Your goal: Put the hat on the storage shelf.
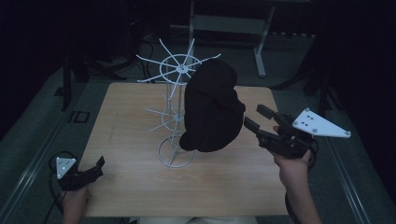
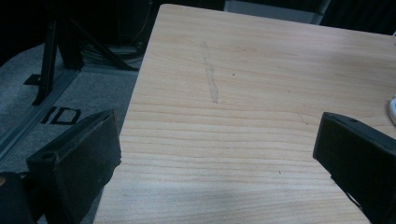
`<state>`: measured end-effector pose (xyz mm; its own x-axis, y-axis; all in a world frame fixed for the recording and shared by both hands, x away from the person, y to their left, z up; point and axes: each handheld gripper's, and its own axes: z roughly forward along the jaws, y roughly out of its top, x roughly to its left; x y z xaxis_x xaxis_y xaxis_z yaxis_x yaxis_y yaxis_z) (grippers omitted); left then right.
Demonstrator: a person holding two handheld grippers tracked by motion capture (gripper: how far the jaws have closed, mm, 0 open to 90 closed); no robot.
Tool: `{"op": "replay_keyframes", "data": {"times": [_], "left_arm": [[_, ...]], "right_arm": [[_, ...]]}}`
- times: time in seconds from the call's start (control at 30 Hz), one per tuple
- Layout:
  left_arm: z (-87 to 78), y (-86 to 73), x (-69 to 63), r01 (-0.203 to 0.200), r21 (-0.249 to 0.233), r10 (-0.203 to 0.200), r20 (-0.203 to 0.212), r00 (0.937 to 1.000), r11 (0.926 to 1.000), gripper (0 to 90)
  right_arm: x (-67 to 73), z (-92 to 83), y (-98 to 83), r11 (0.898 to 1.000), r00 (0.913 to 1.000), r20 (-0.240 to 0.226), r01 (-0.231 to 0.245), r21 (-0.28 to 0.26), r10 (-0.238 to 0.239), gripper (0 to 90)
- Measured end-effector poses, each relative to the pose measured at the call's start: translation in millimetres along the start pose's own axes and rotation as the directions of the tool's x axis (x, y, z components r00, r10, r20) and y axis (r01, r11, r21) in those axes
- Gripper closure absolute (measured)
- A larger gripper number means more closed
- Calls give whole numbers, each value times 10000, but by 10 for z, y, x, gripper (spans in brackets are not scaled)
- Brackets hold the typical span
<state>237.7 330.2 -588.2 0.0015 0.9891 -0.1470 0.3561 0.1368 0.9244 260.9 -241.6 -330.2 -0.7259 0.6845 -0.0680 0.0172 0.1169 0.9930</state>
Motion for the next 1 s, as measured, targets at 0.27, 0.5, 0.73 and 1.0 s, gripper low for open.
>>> {"op": "replay_keyframes", "data": {"times": [0.27, 0.5, 0.73, 1.0], "left_arm": [[1, 1, 0, -7, 22, 7, -8, 10000, 10000, 14], [0, 0, -1, 2, -1, -2, -10, 10000, 10000, 15], [-2, -1, -1, -19, -15, 19, 5, 10000, 10000, 14], [-5, -1, 0, -19, -10, 19, 0, 10000, 10000, 14]], "right_arm": [[-254, 5, -403, 9960, 9972, 670, -395, 804, 342, 321], [-456, 119, -818, 9845, 9931, 992, -779, 1573, 627, 201], [-622, 235, -1247, 9611, 9885, 1318, -1058, 2551, 738, 146], [-733, 291, -1630, 9497, 9798, 1890, -1191, 2896, 653, 137]]}}
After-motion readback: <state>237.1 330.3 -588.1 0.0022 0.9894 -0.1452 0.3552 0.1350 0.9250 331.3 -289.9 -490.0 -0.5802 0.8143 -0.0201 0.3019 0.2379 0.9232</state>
